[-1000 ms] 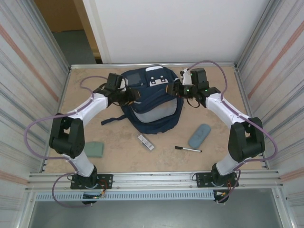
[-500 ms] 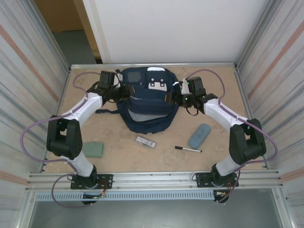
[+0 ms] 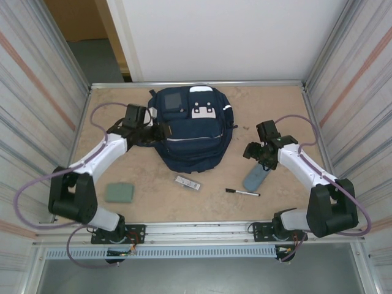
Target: Pack the student bag
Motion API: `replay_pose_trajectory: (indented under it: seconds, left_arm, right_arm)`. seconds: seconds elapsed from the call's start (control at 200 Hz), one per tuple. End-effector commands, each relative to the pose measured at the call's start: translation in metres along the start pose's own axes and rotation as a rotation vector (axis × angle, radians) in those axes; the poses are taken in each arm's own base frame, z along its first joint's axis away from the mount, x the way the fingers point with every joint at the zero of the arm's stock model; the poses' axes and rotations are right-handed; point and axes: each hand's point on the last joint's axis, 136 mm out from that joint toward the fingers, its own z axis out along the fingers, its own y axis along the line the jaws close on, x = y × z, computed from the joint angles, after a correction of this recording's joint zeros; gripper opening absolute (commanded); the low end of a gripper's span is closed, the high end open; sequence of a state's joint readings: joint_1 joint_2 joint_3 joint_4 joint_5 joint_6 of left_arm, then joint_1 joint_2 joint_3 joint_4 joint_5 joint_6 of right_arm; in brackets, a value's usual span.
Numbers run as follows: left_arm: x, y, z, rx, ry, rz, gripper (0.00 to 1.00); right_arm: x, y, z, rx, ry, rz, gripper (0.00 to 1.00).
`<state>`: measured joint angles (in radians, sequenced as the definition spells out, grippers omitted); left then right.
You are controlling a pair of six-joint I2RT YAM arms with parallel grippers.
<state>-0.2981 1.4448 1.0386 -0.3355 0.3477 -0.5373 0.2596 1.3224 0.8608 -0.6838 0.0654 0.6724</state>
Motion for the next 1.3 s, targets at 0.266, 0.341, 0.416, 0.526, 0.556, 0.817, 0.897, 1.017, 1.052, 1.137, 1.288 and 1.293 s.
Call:
replay_pose_trajectory:
  seconds: [0.266, 0.341, 0.416, 0.526, 0.556, 0.817, 0.897, 1.017, 1.052, 1.137, 1.288, 1.293]
  left_arm:
    - [0.044, 0.023, -0.039, -0.119, -0.009, 0.063, 0.47]
    - [0.050, 0.023, -0.034, -0.111, 0.014, 0.046, 0.47]
    - [0.052, 0.020, -0.025, -0.101, 0.028, 0.037, 0.47]
    - [0.052, 0.006, -0.017, -0.075, 0.044, 0.060, 0.47]
    - [0.052, 0.001, -0.016, -0.065, 0.044, 0.070, 0.47]
    - [0.043, -0.051, -0.015, 0.169, 0.042, 0.096, 0.48]
    - [0.040, -0.059, -0.012, 0.206, 0.061, 0.057, 0.48]
    - [0.045, -0.058, -0.001, 0.181, 0.123, 0.035, 0.47]
    - [0.045, -0.052, 0.003, 0.153, 0.122, 0.020, 0.47]
    - [0.045, -0.040, 0.012, 0.097, 0.111, -0.045, 0.48]
    - [0.038, -0.005, 0.022, -0.078, 0.052, -0.091, 0.50]
    - [0.037, -0.005, 0.022, -0.083, 0.049, -0.090, 0.50]
  right_arm:
    - [0.072, -0.029, 0.044, 0.206, 0.228, 0.032, 0.84]
    - [0.080, -0.025, 0.053, 0.208, 0.254, 0.028, 0.83]
    - [0.085, -0.022, 0.058, 0.210, 0.272, 0.029, 0.77]
    - [0.079, -0.007, 0.055, 0.151, 0.242, 0.012, 0.59]
    - [0.076, -0.001, 0.051, 0.127, 0.234, 0.007, 0.58]
    - [0.044, 0.039, 0.003, -0.077, 0.051, -0.090, 0.57]
    - [0.031, 0.047, -0.013, -0.122, -0.016, -0.107, 0.57]
    - [0.015, 0.061, -0.031, -0.207, -0.124, -0.136, 0.57]
    - [0.011, 0.063, -0.035, -0.220, -0.143, -0.140, 0.57]
    - [0.005, 0.068, -0.043, -0.239, -0.166, -0.149, 0.57]
    - [0.002, 0.077, -0.046, -0.275, -0.170, -0.161, 0.55]
    - [0.002, 0.078, -0.046, -0.277, -0.169, -0.161, 0.55]
